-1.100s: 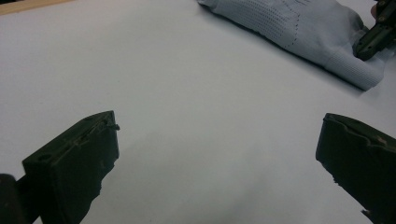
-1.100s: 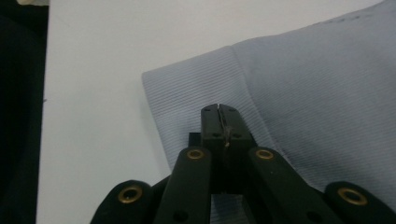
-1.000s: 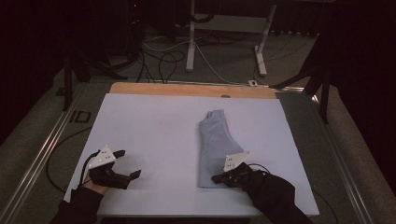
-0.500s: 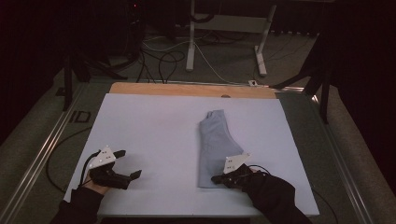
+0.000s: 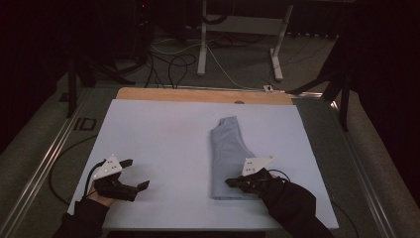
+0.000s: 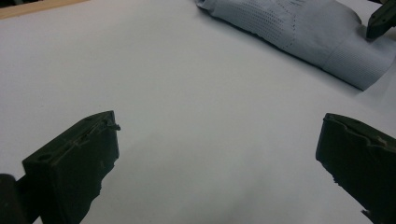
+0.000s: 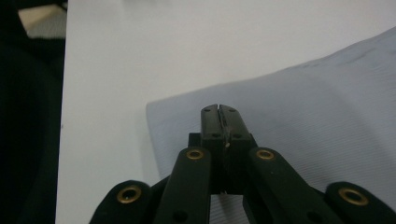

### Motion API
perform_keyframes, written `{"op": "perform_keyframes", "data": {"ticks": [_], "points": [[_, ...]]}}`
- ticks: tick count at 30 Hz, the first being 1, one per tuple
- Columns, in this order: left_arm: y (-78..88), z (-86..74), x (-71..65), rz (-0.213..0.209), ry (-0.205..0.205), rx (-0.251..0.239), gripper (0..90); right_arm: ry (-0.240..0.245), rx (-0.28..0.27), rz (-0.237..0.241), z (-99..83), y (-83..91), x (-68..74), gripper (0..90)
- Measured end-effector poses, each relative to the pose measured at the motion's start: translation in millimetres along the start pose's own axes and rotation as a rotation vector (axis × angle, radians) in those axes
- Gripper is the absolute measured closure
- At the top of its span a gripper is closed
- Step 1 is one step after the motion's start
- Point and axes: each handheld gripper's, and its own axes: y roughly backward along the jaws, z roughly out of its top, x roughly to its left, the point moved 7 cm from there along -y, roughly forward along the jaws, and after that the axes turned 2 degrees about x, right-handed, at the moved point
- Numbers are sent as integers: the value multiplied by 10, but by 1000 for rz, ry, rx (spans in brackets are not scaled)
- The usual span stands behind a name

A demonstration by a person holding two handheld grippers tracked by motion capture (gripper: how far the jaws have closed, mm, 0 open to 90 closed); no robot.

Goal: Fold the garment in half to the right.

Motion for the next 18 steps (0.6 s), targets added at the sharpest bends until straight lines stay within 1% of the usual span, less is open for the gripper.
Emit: {"op": "perform_keyframes", "data": {"ticks": [1, 2, 3, 4, 5, 6, 7, 8, 9, 10, 11, 12, 13, 14, 16, 17, 18], "points": [[2, 1, -3, 0, -3, 0, 4, -22, -22, -11, 36, 26, -24, 846], [2, 1, -3, 0, -3, 0, 4, -22, -22, -11, 36, 26, -24, 846], [0, 1, -2, -1, -1, 0, 4, -17, -27, -30, 64, 43, -36, 780], [-1, 1, 1, -1, 1, 0, 4, -19, -29, -30, 75, 49, -43, 758], [-1, 1, 1, -1, 1, 0, 4, -19, -29, -30, 75, 49, -43, 758], [-1, 0, -2, -1, 0, 0, 4, -32, -47, -30, 101, 60, -69, 691], [-1, -1, -4, -1, -3, 1, 4, -34, -45, -40, 106, 63, -85, 636], [-1, -1, -4, -1, -3, 1, 4, -34, -45, -40, 106, 63, -85, 636], [0, 0, -3, -1, -2, 0, 4, -37, -40, -51, 112, 64, -100, 580], [5, 2, 6, 0, 1, -2, 4, -44, -46, -58, 132, 68, -111, 470], [5, 2, 6, 0, 1, -2, 4, -44, -46, -58, 132, 68, -111, 470], [7, 0, 4, 0, -2, 0, 4, -57, -47, -53, 149, 67, -117, 367], [7, 0, 4, 0, -2, 0, 4, -60, -47, -59, 155, 70, -126, 344], [6, -1, 5, 0, -4, 1, 4, -58, -48, -58, 163, 71, -133, 283], [8, 2, 9, 1, 2, -3, 4, -67, -50, -61, 181, 79, -145, 197], [8, 2, 9, 1, 2, -3, 4, -67, -50, -61, 181, 79, -145, 197], [8, 1, 6, 1, -3, -1, 4, -78, -57, -56, 194, 85, -150, 136]]}}
